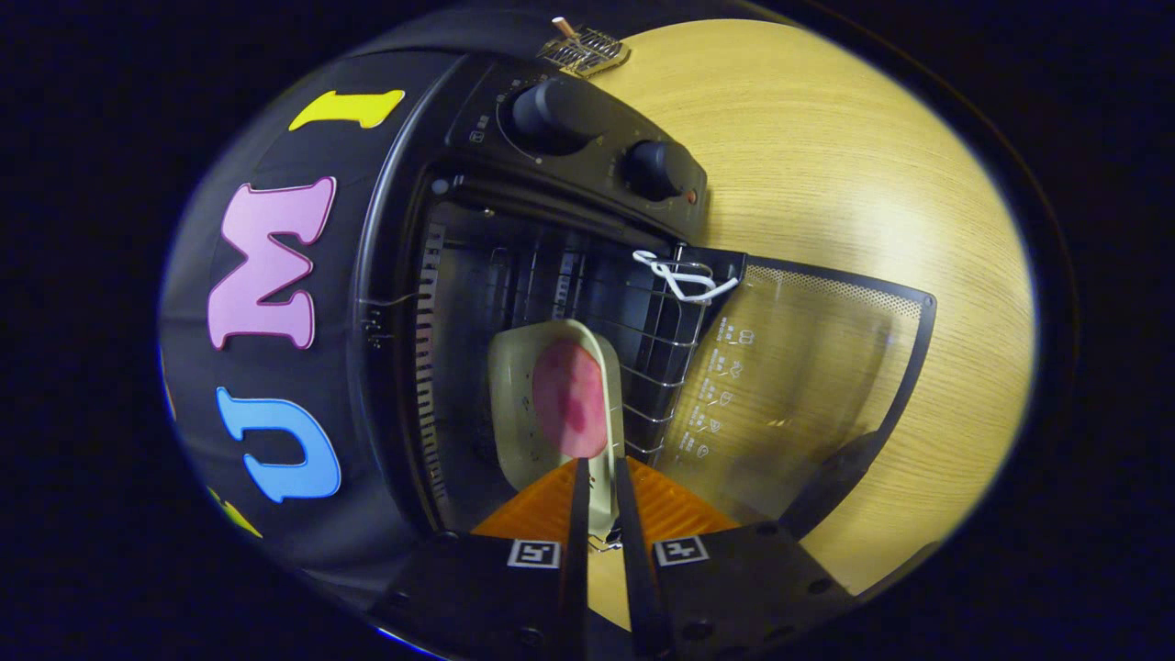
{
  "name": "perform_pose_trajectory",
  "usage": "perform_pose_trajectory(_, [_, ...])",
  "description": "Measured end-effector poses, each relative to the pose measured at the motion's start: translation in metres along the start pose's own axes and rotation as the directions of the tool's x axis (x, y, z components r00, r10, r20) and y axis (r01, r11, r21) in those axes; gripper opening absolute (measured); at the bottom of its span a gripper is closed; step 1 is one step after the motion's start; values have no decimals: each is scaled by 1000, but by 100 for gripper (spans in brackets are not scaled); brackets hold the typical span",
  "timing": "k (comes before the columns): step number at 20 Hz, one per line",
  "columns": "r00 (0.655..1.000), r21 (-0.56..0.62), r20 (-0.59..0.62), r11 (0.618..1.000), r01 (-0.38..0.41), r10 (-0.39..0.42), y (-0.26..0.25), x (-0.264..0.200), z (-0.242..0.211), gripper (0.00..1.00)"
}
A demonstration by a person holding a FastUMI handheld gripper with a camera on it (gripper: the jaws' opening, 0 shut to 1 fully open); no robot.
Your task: Open the toaster oven, put the food inside, and close the toaster oven door.
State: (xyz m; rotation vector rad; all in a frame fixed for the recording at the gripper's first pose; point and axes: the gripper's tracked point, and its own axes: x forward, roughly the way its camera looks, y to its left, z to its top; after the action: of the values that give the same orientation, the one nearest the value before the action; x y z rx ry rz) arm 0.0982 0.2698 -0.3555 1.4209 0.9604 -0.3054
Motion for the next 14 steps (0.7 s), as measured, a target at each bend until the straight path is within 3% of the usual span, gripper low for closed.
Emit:
perform_pose_trajectory(3, [995,-66,-32,993,-93,92,9,-17,-1,41])
perform_pose_trajectory(4, [991,-109,-54,986,-124,119,11,-25,-4,61])
perform_pose_trajectory(5, [989,-169,-77,976,-135,123,7,-34,-7,72])
perform_pose_trajectory(6, [988,-243,-96,960,-141,121,3,-42,-8,95])
perform_pose_trajectory(9, [991,-474,-115,873,-116,69,-20,-72,-7,99])
perform_pose_trajectory(10, [993,-559,-112,824,-91,34,-33,-80,-7,99])
perform_pose_trajectory(12, [995,-726,-87,687,-29,-50,-61,-93,-5,99])
perform_pose_trajectory(14, [990,-816,-88,578,-8,-111,-84,-104,-15,99])
